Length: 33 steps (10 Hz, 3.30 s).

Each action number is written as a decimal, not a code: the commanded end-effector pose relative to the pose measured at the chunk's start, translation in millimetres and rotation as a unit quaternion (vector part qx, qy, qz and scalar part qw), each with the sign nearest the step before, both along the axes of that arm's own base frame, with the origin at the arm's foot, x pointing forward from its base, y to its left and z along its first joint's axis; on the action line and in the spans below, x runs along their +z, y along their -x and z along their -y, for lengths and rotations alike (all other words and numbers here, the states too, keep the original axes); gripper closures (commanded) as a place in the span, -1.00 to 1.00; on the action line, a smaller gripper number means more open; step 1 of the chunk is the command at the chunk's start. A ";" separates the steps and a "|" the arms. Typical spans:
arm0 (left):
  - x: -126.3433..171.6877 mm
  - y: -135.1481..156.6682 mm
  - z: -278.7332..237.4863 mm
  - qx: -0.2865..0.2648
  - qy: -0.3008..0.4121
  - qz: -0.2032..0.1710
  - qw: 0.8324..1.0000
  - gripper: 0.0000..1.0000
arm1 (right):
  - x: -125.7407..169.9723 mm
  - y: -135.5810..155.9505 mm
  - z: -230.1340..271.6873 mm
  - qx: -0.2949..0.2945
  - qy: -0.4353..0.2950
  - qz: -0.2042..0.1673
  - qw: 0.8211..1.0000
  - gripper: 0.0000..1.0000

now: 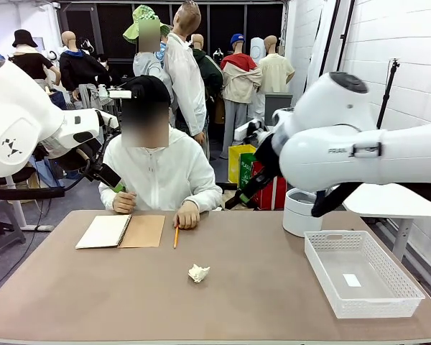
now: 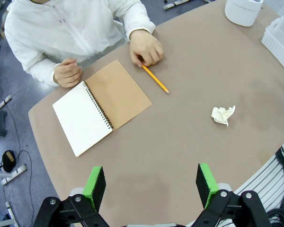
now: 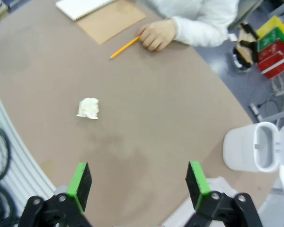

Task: Sort the paper based on its condition.
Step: If a person hands you a paper, place it in the Organizing basket , and if it's crumpled, put it in the Trash can.

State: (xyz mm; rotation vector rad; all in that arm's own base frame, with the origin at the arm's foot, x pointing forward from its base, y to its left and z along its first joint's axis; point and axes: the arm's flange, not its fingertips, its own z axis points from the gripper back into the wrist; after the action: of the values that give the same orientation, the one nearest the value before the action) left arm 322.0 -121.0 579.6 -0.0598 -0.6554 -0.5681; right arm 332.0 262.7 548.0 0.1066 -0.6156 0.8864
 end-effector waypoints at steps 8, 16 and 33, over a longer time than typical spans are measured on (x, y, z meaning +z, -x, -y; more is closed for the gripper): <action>-0.7 -1.2 -0.5 0.001 0.002 0.000 1.000 -1.00 | -60.3 0.1 -57.2 0.032 0.037 -0.047 0.998 -1.00; -0.7 -1.2 -0.5 0.001 0.002 0.000 1.000 -1.00 | -92.7 -12.9 -94.0 0.032 0.076 -0.070 0.994 -1.00; -0.7 -1.2 -0.5 0.001 0.002 0.000 1.000 -1.00 | -186.1 -39.8 -152.1 0.089 0.161 -0.137 0.973 -1.00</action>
State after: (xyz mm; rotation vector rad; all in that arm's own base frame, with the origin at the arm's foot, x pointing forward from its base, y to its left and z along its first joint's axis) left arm 322.2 -121.2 579.4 -0.0590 -0.6546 -0.5682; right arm 374.8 417.4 362.4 -0.0171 -0.1967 1.1164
